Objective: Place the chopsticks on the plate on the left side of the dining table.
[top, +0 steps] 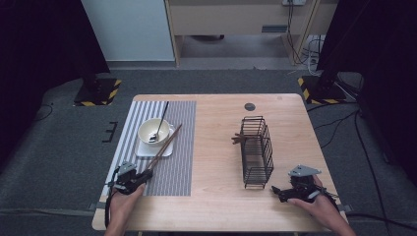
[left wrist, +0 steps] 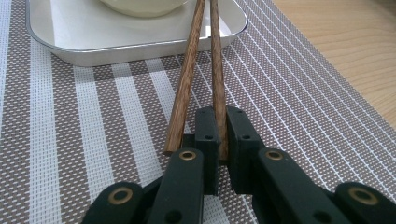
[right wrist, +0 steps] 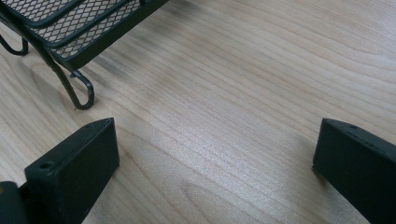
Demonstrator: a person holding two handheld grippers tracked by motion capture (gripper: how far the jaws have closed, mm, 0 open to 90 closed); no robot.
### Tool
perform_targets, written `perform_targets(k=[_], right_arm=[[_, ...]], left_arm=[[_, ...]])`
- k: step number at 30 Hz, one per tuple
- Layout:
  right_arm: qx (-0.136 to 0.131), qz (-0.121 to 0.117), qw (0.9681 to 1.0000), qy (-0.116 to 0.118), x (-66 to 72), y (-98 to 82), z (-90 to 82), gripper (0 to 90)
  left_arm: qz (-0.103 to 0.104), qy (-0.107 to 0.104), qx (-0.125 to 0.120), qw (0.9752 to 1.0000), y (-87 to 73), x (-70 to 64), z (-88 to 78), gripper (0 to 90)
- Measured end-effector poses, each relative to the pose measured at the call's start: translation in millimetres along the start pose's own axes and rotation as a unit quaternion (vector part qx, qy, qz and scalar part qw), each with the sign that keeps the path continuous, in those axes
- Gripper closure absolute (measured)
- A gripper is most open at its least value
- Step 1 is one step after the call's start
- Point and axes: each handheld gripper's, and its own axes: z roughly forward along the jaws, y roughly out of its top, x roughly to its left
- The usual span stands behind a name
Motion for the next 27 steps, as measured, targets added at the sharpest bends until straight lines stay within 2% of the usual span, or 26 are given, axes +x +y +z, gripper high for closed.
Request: perform_targets(k=[11,22,27], right_arm=[[0.000,0.000,1.0000,0.000,-0.1,0.0,0.0,0.2],[0.000,-0.001,1.0000,0.000,-0.1,0.0,0.0,0.2],[0.000,0.000,1.0000,0.000,0.0,0.0,0.0,0.2]], left_arm=[[0.003,0.000,0.006,1.0000,1.7,-3.9,2.6,84.0],[-0.006,0.000,0.008,0.9999,2.5,-4.8,3.1,83.9],[-0.005,0.000,0.008,1.0000,2.4,-5.4,4.2,81.1]])
